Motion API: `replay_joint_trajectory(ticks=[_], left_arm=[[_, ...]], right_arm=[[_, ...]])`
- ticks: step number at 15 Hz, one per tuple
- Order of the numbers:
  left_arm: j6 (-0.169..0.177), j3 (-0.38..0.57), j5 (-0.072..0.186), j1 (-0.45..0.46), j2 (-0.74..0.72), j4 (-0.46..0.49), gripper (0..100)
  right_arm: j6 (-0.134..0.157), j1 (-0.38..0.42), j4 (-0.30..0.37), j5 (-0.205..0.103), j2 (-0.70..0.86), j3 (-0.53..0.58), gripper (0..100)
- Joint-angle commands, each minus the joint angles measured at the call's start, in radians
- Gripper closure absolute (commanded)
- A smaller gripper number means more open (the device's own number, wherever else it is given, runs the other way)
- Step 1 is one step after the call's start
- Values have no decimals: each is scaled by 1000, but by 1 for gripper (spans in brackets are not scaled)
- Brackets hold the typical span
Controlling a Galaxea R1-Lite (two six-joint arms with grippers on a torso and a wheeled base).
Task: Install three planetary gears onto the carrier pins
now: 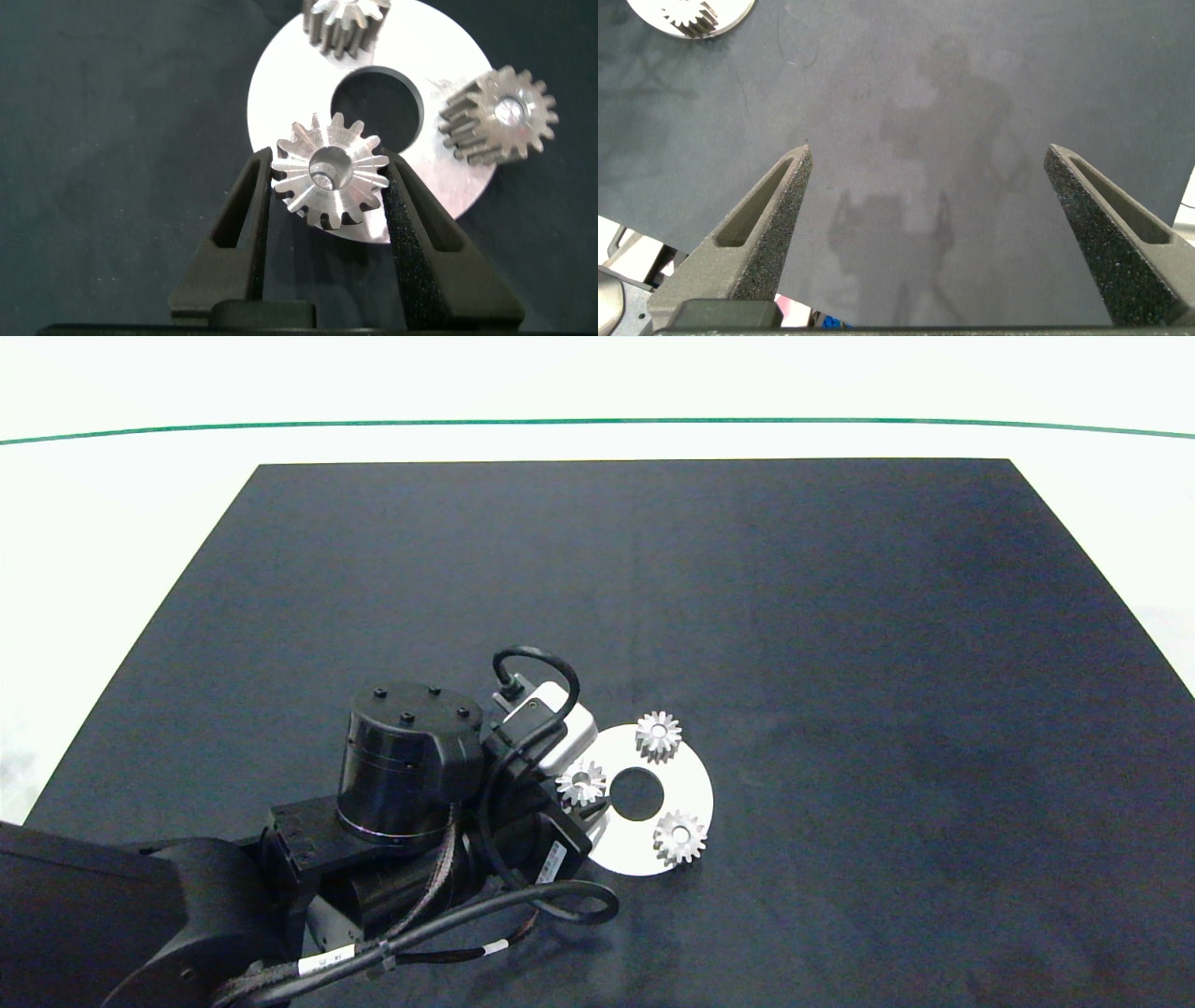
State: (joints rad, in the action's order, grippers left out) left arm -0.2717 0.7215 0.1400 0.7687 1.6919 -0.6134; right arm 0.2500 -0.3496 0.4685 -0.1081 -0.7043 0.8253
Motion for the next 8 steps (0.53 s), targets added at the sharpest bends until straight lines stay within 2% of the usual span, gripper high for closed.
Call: replay_joint_trajectory(ticks=[1, 8], left_arm=[[-1, -10, 1, 1, 3, -35, 93], [3, -33, 1, 1, -21, -42, 93]], right_arm=[[2, 0, 2, -1, -1, 0, 0], [2, 0, 2, 7, -3, -3, 0]])
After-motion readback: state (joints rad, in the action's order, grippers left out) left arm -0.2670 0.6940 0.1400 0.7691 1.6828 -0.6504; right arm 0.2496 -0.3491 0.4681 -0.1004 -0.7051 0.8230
